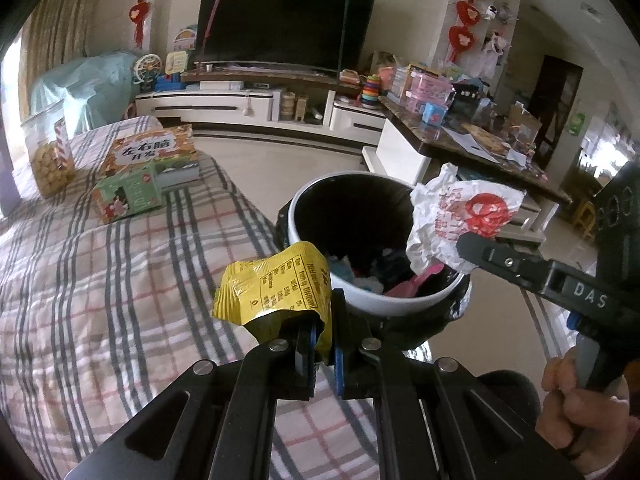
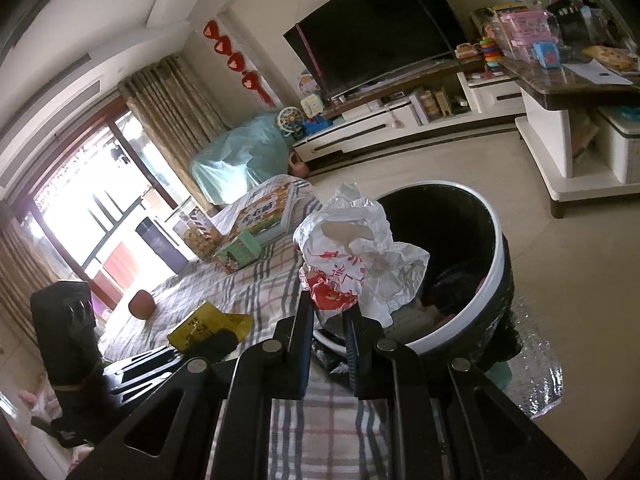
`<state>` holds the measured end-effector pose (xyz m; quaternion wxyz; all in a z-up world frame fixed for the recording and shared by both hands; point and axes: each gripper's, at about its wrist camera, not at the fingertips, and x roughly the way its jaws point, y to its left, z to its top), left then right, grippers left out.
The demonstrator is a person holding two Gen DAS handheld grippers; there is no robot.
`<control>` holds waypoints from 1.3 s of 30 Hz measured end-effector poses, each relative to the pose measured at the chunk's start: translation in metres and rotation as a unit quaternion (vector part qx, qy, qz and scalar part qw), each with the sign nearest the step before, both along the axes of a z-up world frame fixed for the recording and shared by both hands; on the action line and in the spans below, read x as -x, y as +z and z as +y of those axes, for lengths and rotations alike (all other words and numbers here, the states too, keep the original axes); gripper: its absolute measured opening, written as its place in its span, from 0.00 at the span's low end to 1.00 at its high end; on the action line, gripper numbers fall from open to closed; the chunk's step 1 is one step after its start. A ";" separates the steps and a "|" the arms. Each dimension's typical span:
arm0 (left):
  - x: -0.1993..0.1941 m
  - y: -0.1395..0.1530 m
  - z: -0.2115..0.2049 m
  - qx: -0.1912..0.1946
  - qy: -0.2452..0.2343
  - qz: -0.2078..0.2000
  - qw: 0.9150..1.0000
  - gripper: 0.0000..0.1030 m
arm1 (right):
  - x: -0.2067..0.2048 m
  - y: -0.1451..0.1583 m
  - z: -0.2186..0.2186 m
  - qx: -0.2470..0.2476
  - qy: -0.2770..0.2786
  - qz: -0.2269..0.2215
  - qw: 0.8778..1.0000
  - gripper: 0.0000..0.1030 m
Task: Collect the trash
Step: 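Carry the yellow wrapper and plastic bag in both tools over the bin, then lower both tools into the bin and open them to drop the wrapper and bag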
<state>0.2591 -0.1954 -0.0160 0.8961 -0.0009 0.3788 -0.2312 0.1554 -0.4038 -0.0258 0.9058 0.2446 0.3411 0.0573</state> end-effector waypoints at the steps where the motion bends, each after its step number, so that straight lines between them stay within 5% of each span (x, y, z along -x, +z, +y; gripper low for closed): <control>1: -0.001 0.001 -0.003 0.000 -0.002 -0.002 1.000 0.04 | -0.001 0.000 -0.002 0.002 -0.001 0.001 1.000 0.14; 39: -0.042 0.002 -0.071 -0.029 -0.027 -0.005 0.999 0.05 | -0.024 -0.006 -0.027 0.022 -0.008 0.020 1.000 0.14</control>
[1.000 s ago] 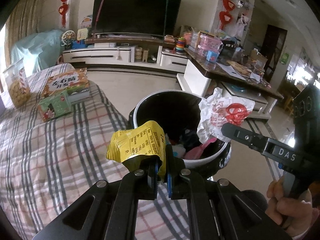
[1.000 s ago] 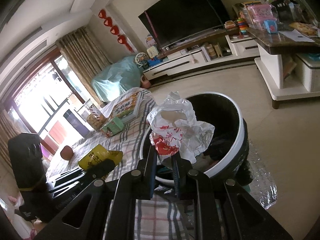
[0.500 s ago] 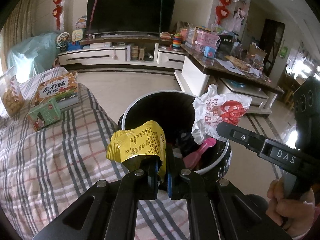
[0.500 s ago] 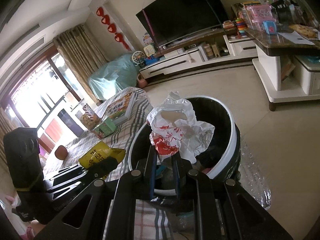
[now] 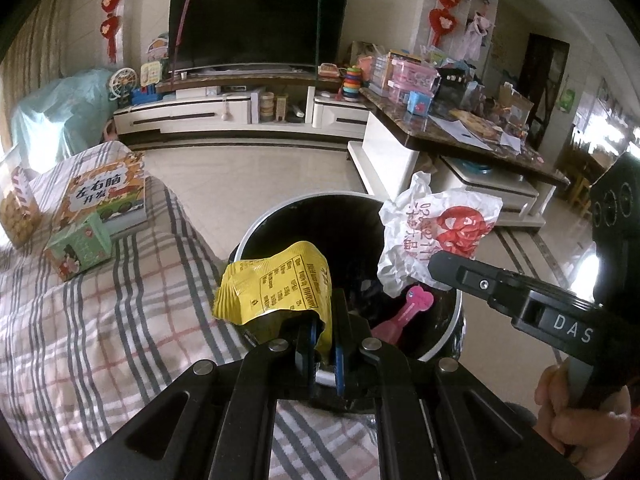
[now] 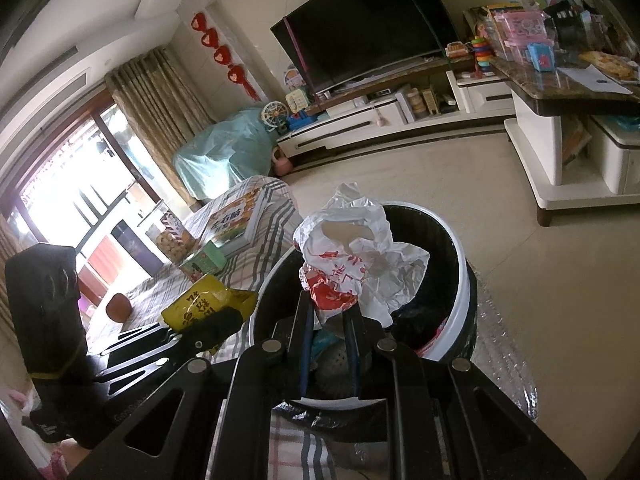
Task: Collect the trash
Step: 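Lower both tools into the bin and open them to drop the wrapper and bag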
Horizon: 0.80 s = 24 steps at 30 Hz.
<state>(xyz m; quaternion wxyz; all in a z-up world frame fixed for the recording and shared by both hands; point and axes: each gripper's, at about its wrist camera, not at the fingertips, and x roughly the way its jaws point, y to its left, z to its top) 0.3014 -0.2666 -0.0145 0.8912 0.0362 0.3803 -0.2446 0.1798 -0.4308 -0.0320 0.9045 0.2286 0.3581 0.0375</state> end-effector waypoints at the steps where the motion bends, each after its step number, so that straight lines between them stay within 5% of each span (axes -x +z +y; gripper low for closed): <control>1: -0.001 0.000 -0.001 -0.001 -0.001 0.000 1.000 0.05 | 0.000 0.000 0.000 0.001 0.000 0.000 1.000 0.14; 24: -0.015 -0.006 -0.021 -0.011 -0.001 0.012 1.000 0.05 | -0.012 -0.011 -0.007 -0.004 -0.001 0.019 1.000 0.14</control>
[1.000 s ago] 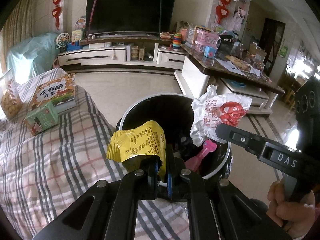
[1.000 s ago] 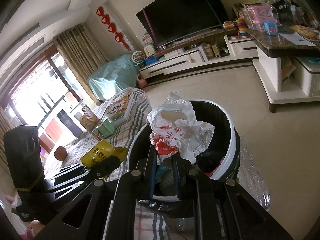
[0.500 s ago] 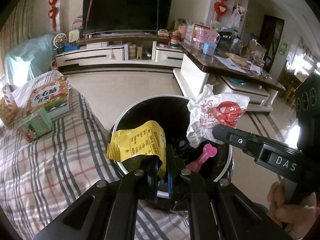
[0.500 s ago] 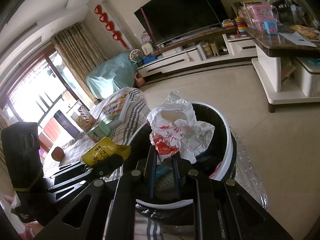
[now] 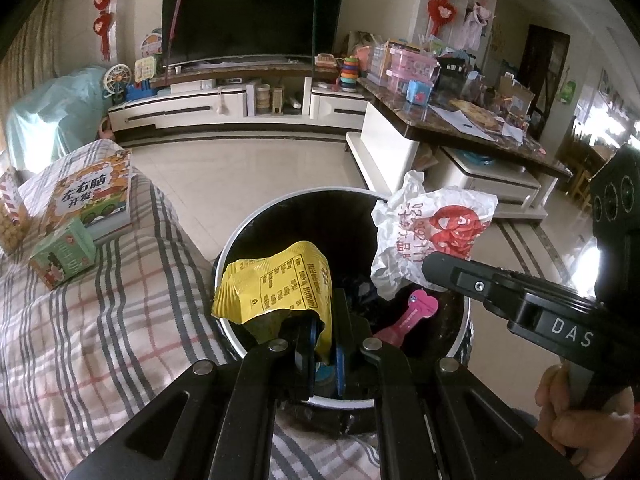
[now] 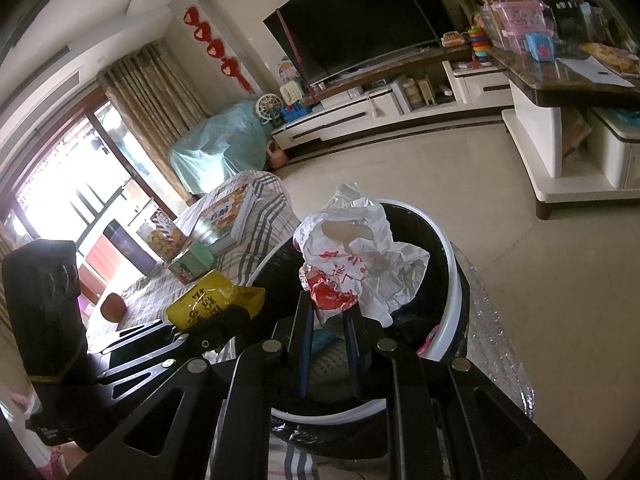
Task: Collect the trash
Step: 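Lower both tools into the bin and open them to drop the wrapper and bag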
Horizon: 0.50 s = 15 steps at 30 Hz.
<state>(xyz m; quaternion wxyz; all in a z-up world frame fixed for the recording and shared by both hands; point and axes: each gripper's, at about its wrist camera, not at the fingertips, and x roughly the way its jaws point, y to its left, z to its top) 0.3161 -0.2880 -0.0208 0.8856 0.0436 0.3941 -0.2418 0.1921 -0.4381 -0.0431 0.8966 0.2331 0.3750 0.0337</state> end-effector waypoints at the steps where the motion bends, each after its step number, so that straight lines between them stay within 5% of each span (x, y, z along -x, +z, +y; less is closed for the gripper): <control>1: 0.000 0.000 -0.001 -0.001 0.000 0.000 1.000 0.05 | 0.000 0.000 0.000 0.000 0.000 0.000 1.000 0.14; 15: -0.006 -0.002 -0.004 -0.004 0.002 0.006 1.000 0.05 | -0.004 0.000 -0.003 -0.004 -0.001 0.004 1.000 0.14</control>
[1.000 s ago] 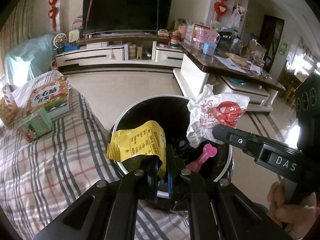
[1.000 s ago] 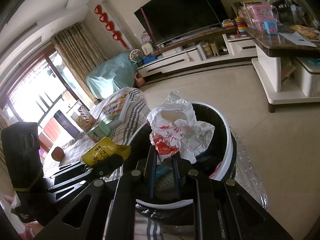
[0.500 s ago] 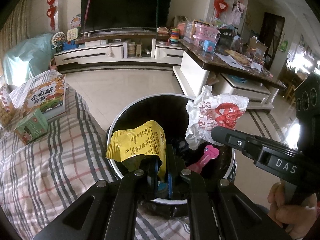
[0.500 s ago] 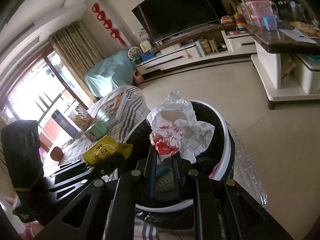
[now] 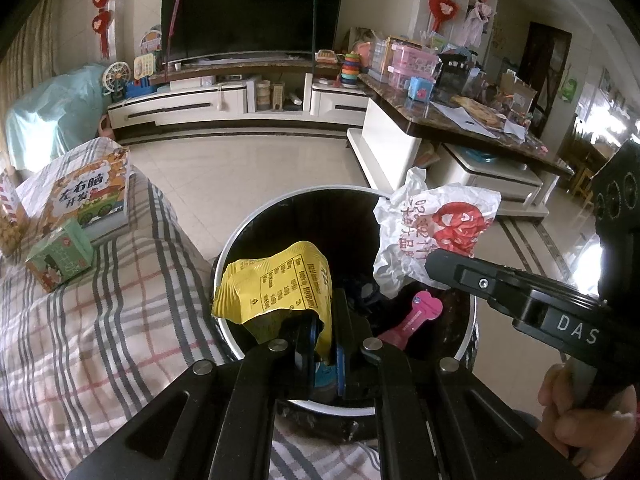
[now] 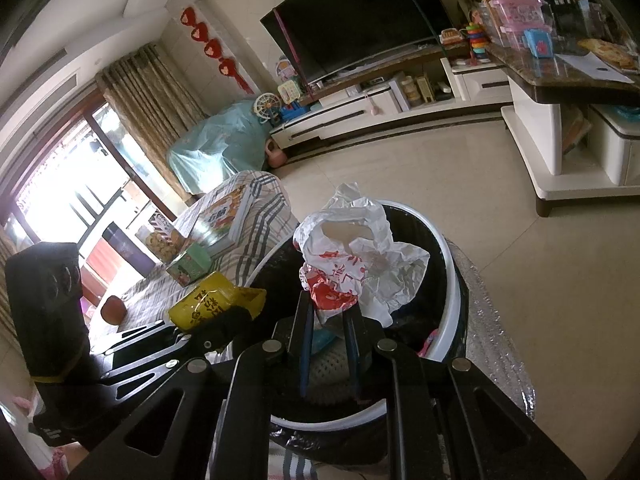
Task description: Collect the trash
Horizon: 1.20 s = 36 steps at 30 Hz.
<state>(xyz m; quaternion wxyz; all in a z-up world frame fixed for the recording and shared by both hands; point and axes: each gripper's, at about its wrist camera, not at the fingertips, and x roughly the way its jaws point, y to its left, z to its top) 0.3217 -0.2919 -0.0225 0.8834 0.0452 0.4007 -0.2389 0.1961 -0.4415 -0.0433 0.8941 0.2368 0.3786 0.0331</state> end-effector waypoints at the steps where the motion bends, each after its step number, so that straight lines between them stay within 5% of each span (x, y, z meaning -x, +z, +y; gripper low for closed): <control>1: 0.000 0.000 0.000 0.000 0.000 0.001 1.000 0.05 | 0.000 0.000 0.000 0.000 0.000 0.001 1.000 0.14; 9: -0.004 0.000 -0.002 0.001 -0.003 0.010 1.000 0.05 | -0.009 -0.002 0.002 0.003 0.004 0.012 1.000 0.18; 14: -0.004 0.002 -0.004 0.000 0.001 0.015 1.000 0.17 | -0.013 -0.003 0.001 0.005 0.006 0.019 1.000 0.20; 18: -0.003 0.006 -0.001 0.002 0.012 0.010 1.000 0.40 | -0.011 -0.001 0.000 0.007 0.000 0.017 1.000 0.42; 26: 0.014 0.011 0.019 0.019 0.027 0.005 0.999 0.45 | 0.001 0.011 0.000 0.004 -0.010 0.001 1.000 0.63; 36: 0.063 0.013 0.080 0.083 0.068 0.008 0.994 0.53 | 0.038 0.022 0.019 -0.005 -0.036 -0.022 0.999 0.89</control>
